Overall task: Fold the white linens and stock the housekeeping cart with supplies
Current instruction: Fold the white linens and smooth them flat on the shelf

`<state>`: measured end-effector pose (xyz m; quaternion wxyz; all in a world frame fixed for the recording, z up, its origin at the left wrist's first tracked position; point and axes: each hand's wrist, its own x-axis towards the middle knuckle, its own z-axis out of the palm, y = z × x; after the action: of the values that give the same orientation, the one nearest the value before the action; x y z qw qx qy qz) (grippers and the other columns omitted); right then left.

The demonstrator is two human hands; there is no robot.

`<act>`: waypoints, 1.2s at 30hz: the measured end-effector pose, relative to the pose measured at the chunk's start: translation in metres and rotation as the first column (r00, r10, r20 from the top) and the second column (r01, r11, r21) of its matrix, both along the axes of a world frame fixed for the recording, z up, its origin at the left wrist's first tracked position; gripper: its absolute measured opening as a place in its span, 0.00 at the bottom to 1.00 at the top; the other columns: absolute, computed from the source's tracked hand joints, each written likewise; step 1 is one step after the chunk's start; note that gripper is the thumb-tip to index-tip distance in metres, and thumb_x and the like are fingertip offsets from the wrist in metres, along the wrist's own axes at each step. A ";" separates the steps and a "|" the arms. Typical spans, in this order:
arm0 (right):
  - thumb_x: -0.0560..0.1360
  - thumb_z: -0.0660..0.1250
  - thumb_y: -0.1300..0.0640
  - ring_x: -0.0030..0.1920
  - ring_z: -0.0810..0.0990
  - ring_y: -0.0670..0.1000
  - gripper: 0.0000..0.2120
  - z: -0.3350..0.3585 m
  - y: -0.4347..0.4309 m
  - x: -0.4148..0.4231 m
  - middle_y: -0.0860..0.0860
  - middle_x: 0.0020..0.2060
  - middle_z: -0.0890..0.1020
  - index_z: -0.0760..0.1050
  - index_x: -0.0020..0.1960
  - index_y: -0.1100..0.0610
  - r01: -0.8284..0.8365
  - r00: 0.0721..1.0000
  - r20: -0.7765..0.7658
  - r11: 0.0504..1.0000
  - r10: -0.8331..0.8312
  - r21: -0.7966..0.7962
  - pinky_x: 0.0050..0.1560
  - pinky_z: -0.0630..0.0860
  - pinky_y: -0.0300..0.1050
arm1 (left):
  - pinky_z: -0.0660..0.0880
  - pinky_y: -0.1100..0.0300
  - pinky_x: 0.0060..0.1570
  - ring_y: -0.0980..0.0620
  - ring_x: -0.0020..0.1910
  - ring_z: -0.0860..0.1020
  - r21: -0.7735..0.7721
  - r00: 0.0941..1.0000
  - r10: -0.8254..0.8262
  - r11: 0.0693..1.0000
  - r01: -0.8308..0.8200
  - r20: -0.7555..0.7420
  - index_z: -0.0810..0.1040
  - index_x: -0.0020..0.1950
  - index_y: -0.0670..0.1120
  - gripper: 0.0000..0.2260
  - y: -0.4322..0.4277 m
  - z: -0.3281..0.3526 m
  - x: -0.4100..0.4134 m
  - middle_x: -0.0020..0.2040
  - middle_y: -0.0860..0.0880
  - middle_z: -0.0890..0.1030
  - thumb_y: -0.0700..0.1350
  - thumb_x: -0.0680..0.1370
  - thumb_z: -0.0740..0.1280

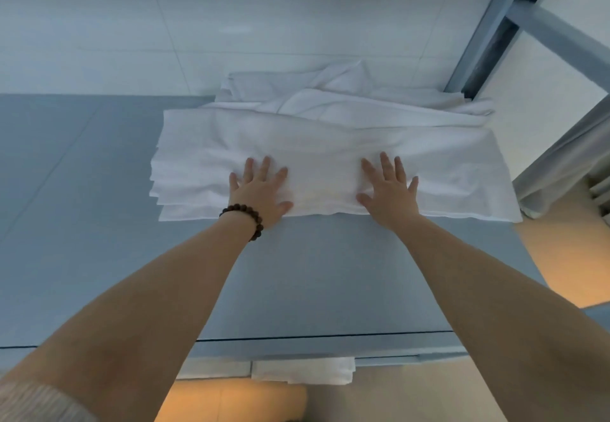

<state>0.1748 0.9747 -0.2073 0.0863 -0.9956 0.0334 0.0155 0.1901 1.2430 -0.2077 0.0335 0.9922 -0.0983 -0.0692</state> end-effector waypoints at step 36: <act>0.81 0.50 0.48 0.77 0.37 0.57 0.29 0.005 0.140 -0.152 0.50 0.77 0.39 0.39 0.76 0.39 -0.105 0.967 -0.237 0.994 0.097 -0.022 0.71 0.42 0.70 | 0.47 0.32 0.70 0.45 0.76 0.35 -0.103 0.967 0.161 0.978 -0.184 -0.198 0.53 0.76 0.63 0.22 0.134 0.005 -0.166 0.79 0.55 0.41 0.48 0.83 0.51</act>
<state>0.0223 1.1147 -0.2020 0.0640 -0.9885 -0.0069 0.1372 0.0245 1.3774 -0.2026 0.1082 0.9821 -0.0118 -0.1537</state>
